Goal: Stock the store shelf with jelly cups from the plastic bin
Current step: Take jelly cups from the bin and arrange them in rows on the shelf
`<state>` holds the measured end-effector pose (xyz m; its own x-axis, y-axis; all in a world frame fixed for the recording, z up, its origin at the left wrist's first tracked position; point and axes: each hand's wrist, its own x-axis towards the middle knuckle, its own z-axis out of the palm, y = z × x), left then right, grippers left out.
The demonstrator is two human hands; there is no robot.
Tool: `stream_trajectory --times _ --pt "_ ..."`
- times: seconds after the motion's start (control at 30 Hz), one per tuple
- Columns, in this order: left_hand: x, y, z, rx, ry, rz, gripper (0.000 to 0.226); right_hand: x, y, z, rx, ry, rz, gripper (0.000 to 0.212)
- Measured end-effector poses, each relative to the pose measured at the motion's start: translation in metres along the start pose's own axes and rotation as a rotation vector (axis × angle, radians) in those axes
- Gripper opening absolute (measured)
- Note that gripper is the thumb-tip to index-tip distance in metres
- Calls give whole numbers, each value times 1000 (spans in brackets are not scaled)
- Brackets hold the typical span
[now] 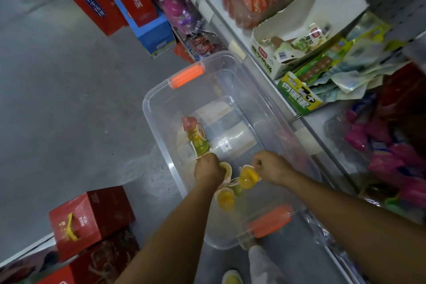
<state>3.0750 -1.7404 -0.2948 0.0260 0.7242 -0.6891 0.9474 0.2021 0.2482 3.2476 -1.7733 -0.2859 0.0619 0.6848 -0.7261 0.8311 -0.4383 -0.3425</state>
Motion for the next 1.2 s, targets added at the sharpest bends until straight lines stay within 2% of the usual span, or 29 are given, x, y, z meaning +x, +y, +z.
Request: stream_trajectory --times 0.07,0.17,0.2,0.3,0.43,0.6,0.73,1.0,1.2 --pt "-6 3 -14 -229 -32 -56 31 -12 0 -12 136 67 -3 23" --pt "-25 7 -35 -790 -163 -150 48 -33 -4 -27 368 170 2 18" --pt "-34 8 -42 -913 -216 -148 49 -42 -8 -32 450 194 -1 19" --pt "-66 12 -60 -1100 -318 -73 50 -73 -22 -44 693 225 -37 24" --pt "-122 13 -81 -1251 -302 54 60 -129 -42 -55 824 280 -170 20" --pt "-211 9 -95 -1327 -327 239 55 -212 -61 -47 1065 377 -281 8" --pt "-276 7 -93 -1307 -332 369 43 -282 -61 -33 1140 470 -322 19" --pt "-374 28 -91 -937 -178 651 44 -421 -22 -39 997 745 -326 24" --pt "-442 61 -84 -873 -180 804 45 -508 9 -44 967 849 -335 26"
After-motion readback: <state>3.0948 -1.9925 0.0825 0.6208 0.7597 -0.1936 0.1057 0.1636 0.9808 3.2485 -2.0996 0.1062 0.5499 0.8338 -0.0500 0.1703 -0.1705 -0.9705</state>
